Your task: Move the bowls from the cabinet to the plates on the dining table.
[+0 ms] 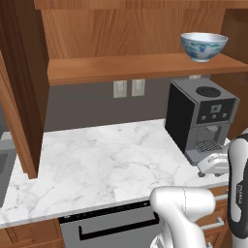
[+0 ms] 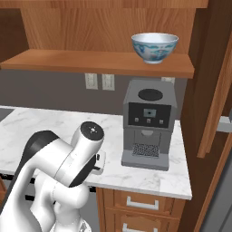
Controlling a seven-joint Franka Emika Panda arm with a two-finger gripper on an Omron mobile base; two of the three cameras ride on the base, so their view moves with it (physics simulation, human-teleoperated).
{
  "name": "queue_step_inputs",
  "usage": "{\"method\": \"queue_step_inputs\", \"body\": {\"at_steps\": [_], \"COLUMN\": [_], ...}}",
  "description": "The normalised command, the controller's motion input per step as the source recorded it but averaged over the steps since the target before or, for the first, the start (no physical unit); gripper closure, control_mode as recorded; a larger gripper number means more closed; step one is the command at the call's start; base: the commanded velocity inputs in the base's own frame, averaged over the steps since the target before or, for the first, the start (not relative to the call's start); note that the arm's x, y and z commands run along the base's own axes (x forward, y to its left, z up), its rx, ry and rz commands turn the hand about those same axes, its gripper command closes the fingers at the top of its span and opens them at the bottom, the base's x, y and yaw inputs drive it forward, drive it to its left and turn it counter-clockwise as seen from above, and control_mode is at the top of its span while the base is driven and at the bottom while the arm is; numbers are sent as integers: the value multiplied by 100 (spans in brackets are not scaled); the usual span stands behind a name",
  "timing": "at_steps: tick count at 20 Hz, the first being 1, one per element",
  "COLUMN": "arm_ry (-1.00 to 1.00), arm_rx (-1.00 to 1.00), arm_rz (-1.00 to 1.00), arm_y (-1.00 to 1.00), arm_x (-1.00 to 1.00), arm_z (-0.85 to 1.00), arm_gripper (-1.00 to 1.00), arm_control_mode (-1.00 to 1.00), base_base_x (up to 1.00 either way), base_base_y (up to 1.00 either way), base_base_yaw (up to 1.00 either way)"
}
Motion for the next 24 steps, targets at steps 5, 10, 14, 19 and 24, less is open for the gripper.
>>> {"method": "queue_step_inputs", "body": {"at_steps": [5, 10, 14, 19, 24], "arm_ry": [0, 0, -5, -4, 0], "arm_rx": [0, 0, 0, 0, -1], "arm_rz": [0, -2, -15, -18, -21], "arm_y": [0, 0, 2, 0, -6], "arm_x": [0, 0, 0, 0, 0], "arm_z": [0, 6, 36, 46, 44], "arm_gripper": [-100, -100, -100, -100, -100], "arm_control_mode": [100, -100, -100, -100, -100], "base_base_x": [0, 0, 0, 0, 0], "base_base_y": [0, 0, 0, 0, 0], "base_base_yaw": [0, 0, 0, 0, 0]}}
